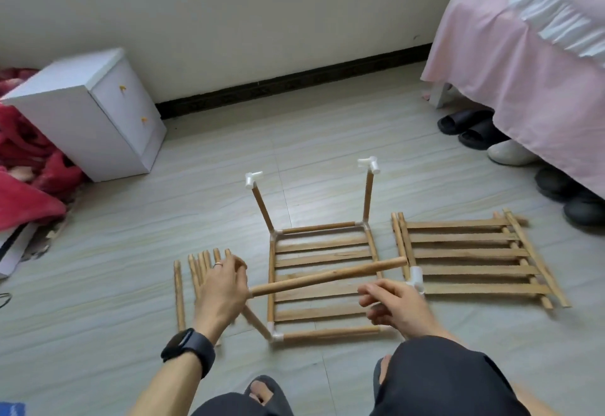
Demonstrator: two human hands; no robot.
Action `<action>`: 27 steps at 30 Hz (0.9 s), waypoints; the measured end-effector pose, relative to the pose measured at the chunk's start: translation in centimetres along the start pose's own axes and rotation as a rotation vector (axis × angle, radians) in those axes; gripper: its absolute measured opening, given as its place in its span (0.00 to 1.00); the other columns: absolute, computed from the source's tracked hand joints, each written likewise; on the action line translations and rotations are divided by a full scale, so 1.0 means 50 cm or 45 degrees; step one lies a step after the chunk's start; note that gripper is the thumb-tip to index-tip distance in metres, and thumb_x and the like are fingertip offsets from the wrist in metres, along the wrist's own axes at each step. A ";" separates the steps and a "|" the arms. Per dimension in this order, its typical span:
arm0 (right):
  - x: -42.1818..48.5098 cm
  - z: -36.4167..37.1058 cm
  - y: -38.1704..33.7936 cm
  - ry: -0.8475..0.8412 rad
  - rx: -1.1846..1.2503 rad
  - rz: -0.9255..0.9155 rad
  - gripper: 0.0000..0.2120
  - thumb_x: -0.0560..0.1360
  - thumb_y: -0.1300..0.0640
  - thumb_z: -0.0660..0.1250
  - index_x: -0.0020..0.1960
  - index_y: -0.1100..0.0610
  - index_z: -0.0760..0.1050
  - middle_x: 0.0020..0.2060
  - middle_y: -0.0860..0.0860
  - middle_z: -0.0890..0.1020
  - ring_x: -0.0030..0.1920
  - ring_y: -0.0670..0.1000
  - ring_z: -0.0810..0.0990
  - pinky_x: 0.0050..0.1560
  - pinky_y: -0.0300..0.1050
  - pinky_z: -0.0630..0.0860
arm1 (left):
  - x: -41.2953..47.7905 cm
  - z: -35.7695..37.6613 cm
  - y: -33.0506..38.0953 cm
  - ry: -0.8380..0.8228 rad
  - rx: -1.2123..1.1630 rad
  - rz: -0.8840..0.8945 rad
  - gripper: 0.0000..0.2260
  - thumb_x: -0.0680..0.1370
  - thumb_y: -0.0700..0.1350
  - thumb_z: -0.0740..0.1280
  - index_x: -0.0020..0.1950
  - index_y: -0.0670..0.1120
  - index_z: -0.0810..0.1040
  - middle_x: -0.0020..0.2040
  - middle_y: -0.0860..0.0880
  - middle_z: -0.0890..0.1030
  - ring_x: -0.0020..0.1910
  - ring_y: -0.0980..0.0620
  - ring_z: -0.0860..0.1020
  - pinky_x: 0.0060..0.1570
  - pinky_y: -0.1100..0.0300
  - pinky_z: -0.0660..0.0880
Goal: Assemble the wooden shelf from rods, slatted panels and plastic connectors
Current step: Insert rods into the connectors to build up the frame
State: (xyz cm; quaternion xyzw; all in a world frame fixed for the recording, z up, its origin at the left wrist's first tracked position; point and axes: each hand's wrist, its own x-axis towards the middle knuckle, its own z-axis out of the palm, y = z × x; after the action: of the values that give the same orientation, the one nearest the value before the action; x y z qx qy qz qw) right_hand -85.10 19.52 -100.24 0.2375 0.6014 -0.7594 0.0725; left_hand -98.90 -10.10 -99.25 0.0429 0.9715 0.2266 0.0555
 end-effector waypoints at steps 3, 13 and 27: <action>-0.026 -0.054 -0.003 0.158 -0.043 -0.184 0.11 0.82 0.60 0.66 0.45 0.55 0.86 0.38 0.56 0.84 0.34 0.51 0.82 0.36 0.41 0.80 | 0.034 -0.033 0.094 -0.168 0.165 0.329 0.07 0.83 0.54 0.61 0.59 0.55 0.73 0.51 0.58 0.78 0.48 0.58 0.76 0.47 0.59 0.77; 0.035 -0.067 0.041 0.545 -0.536 -0.197 0.16 0.83 0.42 0.56 0.50 0.51 0.76 0.47 0.48 0.81 0.48 0.46 0.79 0.44 0.44 0.73 | 0.010 0.083 0.428 -0.778 0.367 0.771 0.20 0.82 0.59 0.62 0.70 0.50 0.71 0.61 0.49 0.80 0.57 0.47 0.78 0.55 0.51 0.77; 0.142 -0.103 0.009 0.539 -0.497 -0.512 0.22 0.80 0.41 0.51 0.36 0.53 0.71 0.29 0.52 0.76 0.30 0.47 0.76 0.34 0.44 0.72 | -0.010 0.154 0.367 -0.493 0.150 0.821 0.14 0.85 0.60 0.51 0.48 0.52 0.65 0.35 0.50 0.75 0.31 0.50 0.72 0.32 0.52 0.67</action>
State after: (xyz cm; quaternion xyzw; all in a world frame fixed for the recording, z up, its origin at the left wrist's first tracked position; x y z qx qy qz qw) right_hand -89.74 25.55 -104.63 0.2481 0.7717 -0.5630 -0.1610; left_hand -96.33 9.58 -97.93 0.3915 0.8910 0.1638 0.1614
